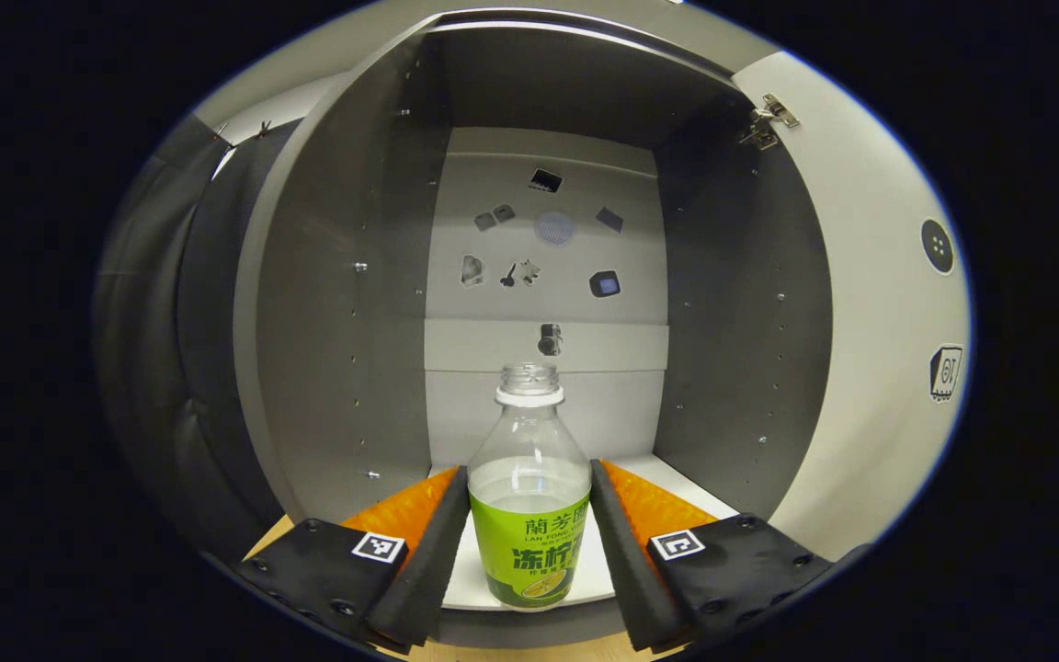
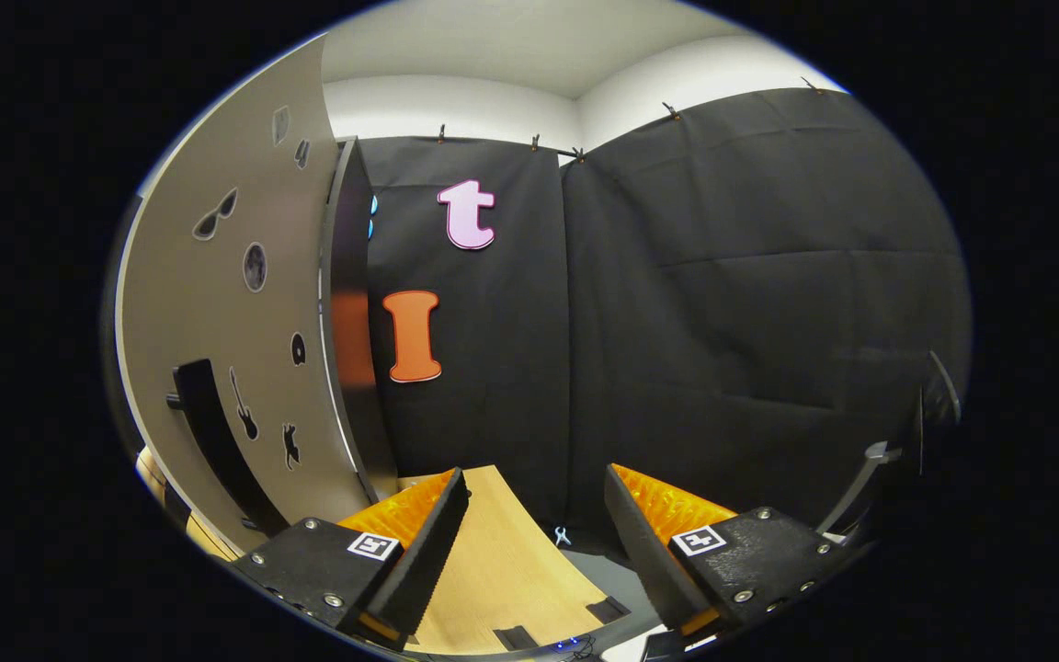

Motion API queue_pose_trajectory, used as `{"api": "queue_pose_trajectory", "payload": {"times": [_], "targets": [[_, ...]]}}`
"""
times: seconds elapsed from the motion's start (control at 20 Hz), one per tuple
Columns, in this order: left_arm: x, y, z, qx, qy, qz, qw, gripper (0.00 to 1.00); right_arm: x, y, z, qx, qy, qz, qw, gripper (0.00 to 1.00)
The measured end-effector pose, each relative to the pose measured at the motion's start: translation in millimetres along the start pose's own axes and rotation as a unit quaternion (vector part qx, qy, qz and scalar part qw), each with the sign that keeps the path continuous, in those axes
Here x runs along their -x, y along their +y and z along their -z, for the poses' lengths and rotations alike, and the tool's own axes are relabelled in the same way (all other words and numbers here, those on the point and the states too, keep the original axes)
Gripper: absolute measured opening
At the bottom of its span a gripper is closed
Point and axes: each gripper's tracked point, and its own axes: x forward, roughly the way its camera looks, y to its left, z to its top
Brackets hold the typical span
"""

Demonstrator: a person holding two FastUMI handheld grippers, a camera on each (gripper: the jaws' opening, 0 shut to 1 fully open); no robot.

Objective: Open the cabinet door with the right hand, grasp the bottle in the cabinet with the left hand and place it on the coaster, then close the cabinet door with the right hand.

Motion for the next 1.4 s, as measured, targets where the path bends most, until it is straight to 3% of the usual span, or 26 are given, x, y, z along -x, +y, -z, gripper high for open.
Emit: {"api": "queue_pose_trajectory", "payload": {"times": [0.05, 0.55, 0.6, 0.65, 0.7, 0.75, 0.9, 0.95, 1.15, 1.4], "targets": [[8.8, 1.0, -1.6, 0.001, -0.004, 0.000, 1.000, 0.82, 0.2, 2.1, -0.4, -0.001, -0.001, -0.002, 1.000, 0.93], [125.3, 40.7, 6.9, 0.001, -0.015, -0.014, 1.000, 0.82, 6.3, 27.1, 5.4, -0.022, -0.006, -0.023, 0.999, 0.93], [134.6, 47.8, 13.2, -0.005, -0.012, -0.017, 1.000, 0.84, 9.2, 32.2, 7.9, -0.026, -0.003, -0.027, 0.999, 0.88], [143.9, 53.7, 22.9, -0.008, -0.006, -0.018, 1.000, 0.80, 12.8, 36.3, 10.6, -0.028, -0.002, -0.031, 0.999, 0.93], [151.6, 59.3, 34.4, -0.007, 0.004, -0.019, 1.000, 0.82, 15.7, 40.4, 11.7, -0.027, -0.001, -0.033, 0.999, 0.97], [160.2, 63.2, 46.6, -0.002, 0.012, -0.018, 1.000, 0.84, 17.4, 43.9, 14.1, -0.026, 0.001, -0.034, 0.999, 0.93], [177.4, 78.2, 77.9, 0.016, 0.029, -0.017, 0.999, 0.82, 27.7, 54.8, 26.9, -0.029, 0.015, -0.038, 0.999, 0.93], [184.0, 83.2, 88.3, 0.017, 0.032, -0.016, 0.999, 0.81, 32.5, 58.3, 29.4, -0.028, 0.019, -0.038, 0.999, 0.97], [199.4, 113.0, 150.5, 0.016, 0.067, -0.026, 0.997, 0.82, 50.3, 66.9, 35.3, -0.026, 0.023, -0.031, 0.999, 0.98], [208.1, 143.2, 223.2, 0.053, 0.104, -0.033, 0.993, 0.83, 65.4, 75.9, 48.0, -0.035, 0.041, -0.012, 0.998, 0.98]]}}
